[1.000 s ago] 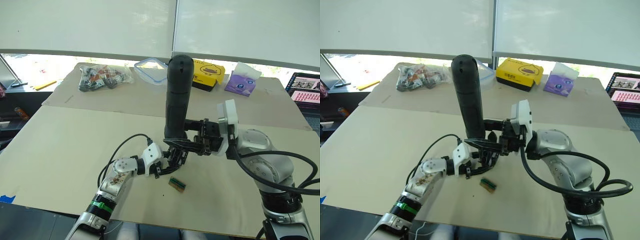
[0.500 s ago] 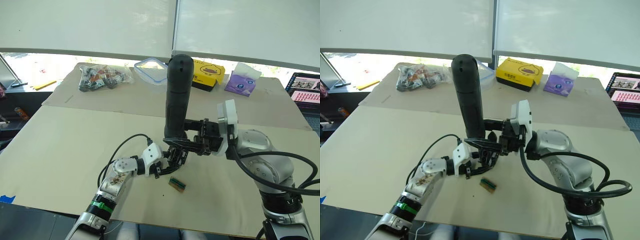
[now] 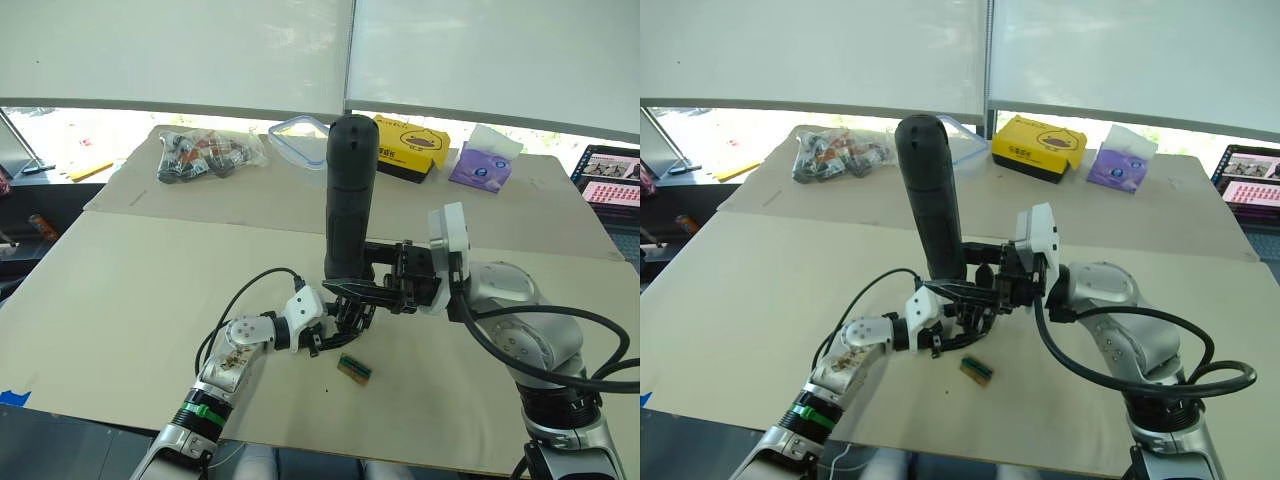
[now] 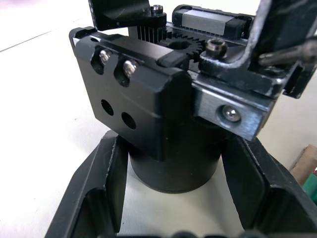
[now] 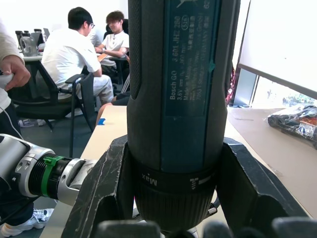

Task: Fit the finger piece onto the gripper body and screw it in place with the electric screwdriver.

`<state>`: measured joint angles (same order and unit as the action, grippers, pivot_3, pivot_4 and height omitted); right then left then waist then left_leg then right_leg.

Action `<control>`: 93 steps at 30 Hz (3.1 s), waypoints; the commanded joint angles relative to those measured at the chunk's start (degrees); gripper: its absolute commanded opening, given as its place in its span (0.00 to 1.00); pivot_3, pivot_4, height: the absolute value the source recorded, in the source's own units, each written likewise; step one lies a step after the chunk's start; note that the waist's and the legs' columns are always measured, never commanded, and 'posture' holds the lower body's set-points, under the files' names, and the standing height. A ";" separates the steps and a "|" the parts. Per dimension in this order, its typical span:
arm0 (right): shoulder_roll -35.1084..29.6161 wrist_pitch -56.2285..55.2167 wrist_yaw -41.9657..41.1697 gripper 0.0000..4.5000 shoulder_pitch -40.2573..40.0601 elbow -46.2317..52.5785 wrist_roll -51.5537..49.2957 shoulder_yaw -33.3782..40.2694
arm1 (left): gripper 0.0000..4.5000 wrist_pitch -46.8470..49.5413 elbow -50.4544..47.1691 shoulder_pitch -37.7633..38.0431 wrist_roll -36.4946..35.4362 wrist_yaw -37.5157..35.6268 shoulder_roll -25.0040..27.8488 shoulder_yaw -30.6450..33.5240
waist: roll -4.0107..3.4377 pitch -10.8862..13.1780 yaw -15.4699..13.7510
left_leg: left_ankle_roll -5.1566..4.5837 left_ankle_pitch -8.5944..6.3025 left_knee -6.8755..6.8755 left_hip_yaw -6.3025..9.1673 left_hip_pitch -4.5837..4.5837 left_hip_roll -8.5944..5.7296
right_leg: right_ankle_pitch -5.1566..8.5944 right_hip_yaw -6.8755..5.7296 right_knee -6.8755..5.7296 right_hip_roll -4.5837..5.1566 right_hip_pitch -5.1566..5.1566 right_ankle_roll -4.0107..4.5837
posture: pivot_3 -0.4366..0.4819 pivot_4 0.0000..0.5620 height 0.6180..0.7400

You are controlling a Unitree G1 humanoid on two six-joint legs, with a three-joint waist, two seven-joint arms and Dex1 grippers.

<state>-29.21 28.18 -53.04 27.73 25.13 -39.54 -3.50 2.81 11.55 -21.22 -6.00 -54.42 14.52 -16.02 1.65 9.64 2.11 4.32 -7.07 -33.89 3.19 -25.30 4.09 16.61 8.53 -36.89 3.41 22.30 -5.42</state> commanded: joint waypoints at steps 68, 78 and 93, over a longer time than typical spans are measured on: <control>-0.39 -1.06 1.09 0.42 0.19 2.31 -2.42 2.71 | 0.50 2.24 1.69 2.24 1.32 -1.15 0.23 -3.40 | 0.00 0.00 -0.01 | 0.00 0.00 0.00 0.00 0.00 0.00 | 0.00 0.00 0.00 0.00 0.00 0.00 | 0.48 0.27 1.00; -0.64 -1.35 1.19 0.42 -0.86 2.26 -1.66 2.44 | 0.50 2.24 1.62 2.43 1.34 -1.07 0.12 -3.51 | 0.00 0.00 0.00 | 0.00 0.00 0.00 0.00 0.00 0.00 | 0.00 0.00 0.00 0.00 0.00 0.00 | 0.48 0.27 1.00; -0.52 -3.57 0.65 0.42 -2.93 1.41 -0.41 2.11 | 0.50 2.09 1.84 2.52 1.36 -1.04 -0.03 -3.55 | 0.00 -0.03 0.00 | 0.00 0.00 0.00 0.00 0.01 0.00 | 0.00 0.00 0.01 0.00 -0.02 0.00 | 0.48 0.27 1.00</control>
<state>-29.73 25.89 -52.32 25.10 25.48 -40.05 -2.65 2.81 11.51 -20.92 -5.98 -54.33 14.44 -16.02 1.65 9.61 2.11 4.32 -7.07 -33.89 3.19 -25.29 4.09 16.61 8.52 -36.88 3.41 22.28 -5.43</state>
